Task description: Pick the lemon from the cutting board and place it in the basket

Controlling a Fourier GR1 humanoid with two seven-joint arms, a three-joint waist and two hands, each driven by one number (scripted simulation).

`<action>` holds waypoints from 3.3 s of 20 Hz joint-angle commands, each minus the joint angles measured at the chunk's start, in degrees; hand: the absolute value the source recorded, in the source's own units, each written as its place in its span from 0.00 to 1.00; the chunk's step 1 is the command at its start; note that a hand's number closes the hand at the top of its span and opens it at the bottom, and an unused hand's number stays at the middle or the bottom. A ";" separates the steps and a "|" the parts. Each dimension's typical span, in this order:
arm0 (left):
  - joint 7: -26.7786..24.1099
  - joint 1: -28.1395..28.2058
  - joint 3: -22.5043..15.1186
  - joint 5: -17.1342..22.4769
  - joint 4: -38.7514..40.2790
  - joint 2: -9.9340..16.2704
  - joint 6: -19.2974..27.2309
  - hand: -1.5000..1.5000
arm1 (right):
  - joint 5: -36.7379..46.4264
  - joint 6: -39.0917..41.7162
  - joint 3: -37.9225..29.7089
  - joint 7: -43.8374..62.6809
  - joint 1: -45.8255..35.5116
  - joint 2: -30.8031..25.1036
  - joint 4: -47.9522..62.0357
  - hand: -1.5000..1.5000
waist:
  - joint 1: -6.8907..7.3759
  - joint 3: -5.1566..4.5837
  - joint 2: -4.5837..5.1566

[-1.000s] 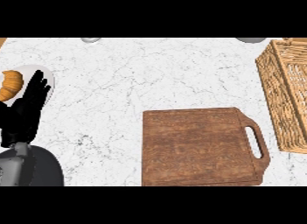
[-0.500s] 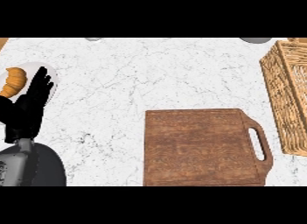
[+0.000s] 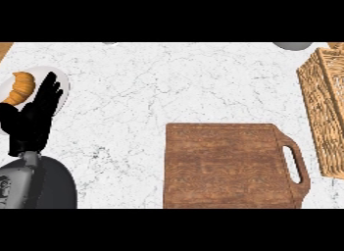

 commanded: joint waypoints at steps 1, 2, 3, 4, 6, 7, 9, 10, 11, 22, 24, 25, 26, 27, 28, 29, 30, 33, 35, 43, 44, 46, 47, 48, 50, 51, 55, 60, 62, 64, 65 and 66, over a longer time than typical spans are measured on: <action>-2.42 1.63 0.78 0.42 1.05 0.06 -0.55 0.50 | -6.20 -2.04 -3.84 12.11 -11.01 -2.75 -0.39 1.00 | -0.54 0.05 -0.23; -1.68 -1.72 0.07 0.02 3.49 -0.81 0.14 0.50 | -5.94 -3.26 -4.25 14.97 -15.67 -4.53 1.73 1.00 | -0.49 0.03 -0.12; 2.14 -1.50 -0.78 -0.84 -0.93 -1.05 1.53 0.50 | -5.47 -2.08 -7.10 15.58 -18.88 -8.03 5.16 1.00 | -0.18 0.05 -0.19; -2.05 3.11 -0.63 0.21 -0.73 -1.19 -0.55 0.50 | -3.56 -3.65 -4.55 17.92 -22.38 -7.52 6.19 1.00 | -0.03 0.04 -0.20; 1.71 0.16 -0.22 0.15 -1.64 0.27 -0.57 0.50 | -1.55 -3.79 -3.72 20.75 -29.99 -11.75 11.33 1.00 | 0.51 0.03 -0.09; -0.20 -3.61 0.34 -0.75 3.91 -0.04 0.60 0.50 | 2.20 -2.25 0.02 16.28 -29.15 -8.84 14.23 1.00 | -0.48 0.07 -0.12; -0.30 1.60 -1.42 -1.20 -0.87 -2.40 1.53 0.50 | 2.86 -0.75 -1.12 16.59 -30.87 -8.59 15.95 1.00 | -0.68 0.09 -0.30; -0.38 6.72 -1.37 -0.19 -5.37 -2.05 0.18 0.50 | 4.52 -1.20 1.39 16.59 -33.93 -9.44 20.35 1.00 | 0.11 0.09 -0.27; 1.57 3.91 -0.43 0.46 -5.68 -1.36 0.32 0.50 | 6.50 -1.45 2.16 17.68 -34.69 -8.30 19.94 1.00 | -0.39 0.09 -0.31; -0.03 2.33 -0.19 0.17 -1.02 -1.58 -0.04 0.50 | 15.49 2.42 2.13 6.00 -44.21 -8.57 46.23 1.00 | -0.51 0.12 -0.26; -3.55 2.22 0.02 -1.00 1.62 -1.72 0.68 0.50 | 14.66 2.87 1.26 6.83 -45.65 -6.79 47.28 1.00 | -0.75 0.10 -0.30; -2.37 1.53 -0.09 -0.53 1.64 -1.90 0.49 0.50 | 12.98 4.92 -0.11 6.97 -49.76 -9.00 51.63 1.00 | -0.60 0.10 -0.27; 0.43 3.44 0.51 0.47 -3.85 -0.15 -0.83 0.50 | 13.67 4.59 -1.87 -1.47 -43.82 -8.48 53.50 1.00 | -0.58 0.14 -0.32; -5.82 0.19 2.29 0.25 5.64 0.20 -0.85 0.50 | 14.54 5.06 -0.56 0.07 -46.32 -7.90 54.80 1.00 | -0.83 0.10 -0.23; -1.39 -2.74 1.92 -0.20 3.93 0.36 0.45 0.50 | 14.53 5.00 -1.23 -2.18 -46.77 -7.76 57.22 1.00 | -0.83 0.12 -0.24; -0.87 3.87 -0.24 0.44 -2.07 -1.72 -0.66 0.50 | 12.10 7.46 -2.89 -1.51 -46.20 -8.76 56.86 1.00 | -0.68 0.12 -0.34; 0.00 -0.06 2.41 1.52 0.42 1.45 -1.74 0.50 | 10.84 8.07 -2.59 -1.81 -49.73 -8.43 61.80 1.00 | -0.47 0.12 -0.23; -1.66 -0.57 -0.43 -1.57 2.04 -1.39 0.78 0.50 | 12.99 8.59 -2.75 -5.19 -47.02 -7.42 61.41 1.00 | -0.93 0.11 -0.30; -1.11 0.32 -0.22 -0.25 0.03 -1.84 0.36 0.50 | 28.60 5.18 2.33 -10.66 -48.56 -19.65 53.39 1.00 | -0.25 -0.13 -0.07; -0.56 1.96 0.38 0.43 -1.90 -0.22 -1.22 0.50 | 44.13 -10.23 6.48 -25.45 -48.90 -18.36 58.74 1.00 | 0.19 0.12 -0.15; -2.45 3.71 -0.26 -0.46 -0.98 -1.26 -0.62 0.50 | 45.24 -11.52 6.82 -27.27 -51.29 -17.64 63.12 1.00 | 0.34 0.12 -0.06; -0.84 -0.75 -0.30 -1.20 2.25 -2.30 1.44 0.50 | 46.74 -13.27 6.77 -29.36 -52.28 -15.44 67.44 1.00 | -0.46 0.11 -0.15; 2.22 -0.86 -0.02 -0.52 -2.38 -0.42 0.16 0.50 | 46.50 -12.99 5.87 -31.84 -54.65 -16.36 71.50 1.00 | -0.18 0.13 -0.18; -2.77 0.85 0.48 -0.14 1.89 -1.01 -0.66 0.50 | 47.06 -12.40 5.76 -31.49 -55.34 -15.43 71.83 1.00 | -0.48 0.10 -0.21; -2.49 -0.39 0.75 -0.64 2.94 -0.68 -0.16 0.50 | 47.78 -13.02 4.38 -32.24 -56.23 -15.21 74.03 1.00 | -0.64 0.10 -0.24; -1.76 -2.77 1.90 0.44 4.82 0.44 -1.05 0.50 | 49.87 -12.54 6.56 -30.45 -59.99 -14.60 77.12 1.00 | -0.41 0.10 -0.15; 2.46 1.46 -0.50 -1.09 -4.18 -1.11 0.73 0.50 | 51.82 -6.86 6.98 -28.33 -58.15 -18.36 76.96 1.00 | -0.34 0.11 -0.28; 1.57 -0.73 0.53 -0.46 0.05 -0.47 -0.12 0.50 | 56.20 -5.93 9.80 -27.58 -60.85 -15.15 81.86 1.00 | -0.52 0.10 -0.20; -0.98 1.82 2.52 1.44 -0.44 1.23 -2.50 0.50 | 56.60 -5.80 9.08 -30.67 -59.76 -16.33 83.02 1.00 | -0.59 0.10 -0.25; -1.73 -0.51 0.30 -0.33 1.74 -1.00 -0.80 0.50 | 59.19 -10.44 9.29 -30.89 -63.13 -13.36 90.37 1.00 | -0.36 0.12 -0.11; 5.25 -1.52 -0.65 -1.27 -3.36 -1.34 1.32 0.50 | 59.71 -11.45 9.59 -31.86 -63.23 -12.95 92.29 1.00 | -0.13 0.15 -0.13; -0.93 3.17 1.99 1.05 -2.24 0.52 -2.02 0.50 | 58.00 -9.02 7.36 -32.22 -62.11 -14.35 87.95 1.00 | -0.56 0.11 -0.29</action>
